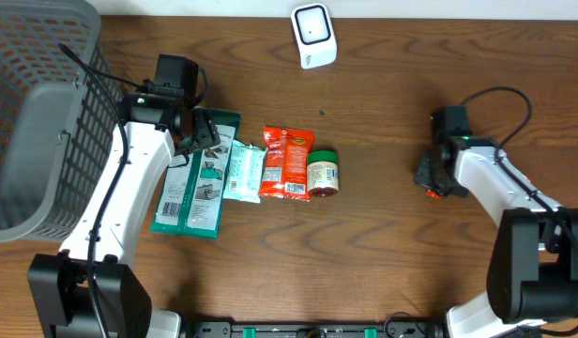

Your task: Scan the item barcode

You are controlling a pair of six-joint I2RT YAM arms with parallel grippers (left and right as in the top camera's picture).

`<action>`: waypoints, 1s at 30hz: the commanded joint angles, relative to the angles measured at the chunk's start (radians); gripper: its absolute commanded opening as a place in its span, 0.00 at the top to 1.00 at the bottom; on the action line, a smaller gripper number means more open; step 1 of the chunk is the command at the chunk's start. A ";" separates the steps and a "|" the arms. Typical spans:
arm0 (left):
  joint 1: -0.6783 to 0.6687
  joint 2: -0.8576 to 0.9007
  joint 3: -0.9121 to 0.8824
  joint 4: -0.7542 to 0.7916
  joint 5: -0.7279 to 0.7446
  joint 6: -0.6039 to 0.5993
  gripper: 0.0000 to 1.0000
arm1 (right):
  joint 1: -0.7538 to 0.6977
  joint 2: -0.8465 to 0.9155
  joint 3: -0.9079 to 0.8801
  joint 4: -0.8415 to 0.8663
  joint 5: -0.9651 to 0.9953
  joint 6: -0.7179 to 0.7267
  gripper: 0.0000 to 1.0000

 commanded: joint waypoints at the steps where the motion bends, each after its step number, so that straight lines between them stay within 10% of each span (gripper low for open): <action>1: 0.000 0.002 -0.003 -0.003 -0.006 0.006 0.16 | 0.067 -0.005 0.021 -0.011 0.214 -0.037 0.99; 15: 0.000 0.002 -0.003 -0.003 -0.006 0.006 0.16 | 0.389 0.037 0.021 -0.104 0.779 -0.098 0.99; 30: 0.000 0.002 -0.003 -0.003 -0.006 0.006 0.16 | 0.338 0.251 0.021 -0.114 0.934 -0.257 0.99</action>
